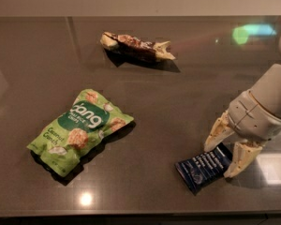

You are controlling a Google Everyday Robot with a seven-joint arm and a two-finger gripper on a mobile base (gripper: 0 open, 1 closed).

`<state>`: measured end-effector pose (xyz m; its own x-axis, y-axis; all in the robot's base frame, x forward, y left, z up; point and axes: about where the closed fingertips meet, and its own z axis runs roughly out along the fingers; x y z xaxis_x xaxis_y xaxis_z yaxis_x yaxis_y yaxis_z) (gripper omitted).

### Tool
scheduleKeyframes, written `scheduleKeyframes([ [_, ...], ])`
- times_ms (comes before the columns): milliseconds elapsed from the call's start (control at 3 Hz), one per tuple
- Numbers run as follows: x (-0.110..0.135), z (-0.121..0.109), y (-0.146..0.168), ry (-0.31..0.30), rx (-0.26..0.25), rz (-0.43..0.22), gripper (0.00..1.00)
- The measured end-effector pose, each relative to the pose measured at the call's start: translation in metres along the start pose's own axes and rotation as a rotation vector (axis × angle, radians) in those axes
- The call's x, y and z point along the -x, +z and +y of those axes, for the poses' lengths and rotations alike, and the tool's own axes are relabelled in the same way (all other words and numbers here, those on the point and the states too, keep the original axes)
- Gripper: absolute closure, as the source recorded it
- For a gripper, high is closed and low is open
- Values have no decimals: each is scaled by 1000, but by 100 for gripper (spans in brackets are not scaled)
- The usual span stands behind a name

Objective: Move rxbar blueberry near brown chip bag

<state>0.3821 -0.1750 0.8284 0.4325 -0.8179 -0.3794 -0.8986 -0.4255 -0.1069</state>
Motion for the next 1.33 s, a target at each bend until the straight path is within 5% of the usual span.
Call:
scheduleKeyframes([
  [667,0,-6,-16,39,-17,18,100],
  [1333,-22,-66,-55,285,-113,38,100],
])
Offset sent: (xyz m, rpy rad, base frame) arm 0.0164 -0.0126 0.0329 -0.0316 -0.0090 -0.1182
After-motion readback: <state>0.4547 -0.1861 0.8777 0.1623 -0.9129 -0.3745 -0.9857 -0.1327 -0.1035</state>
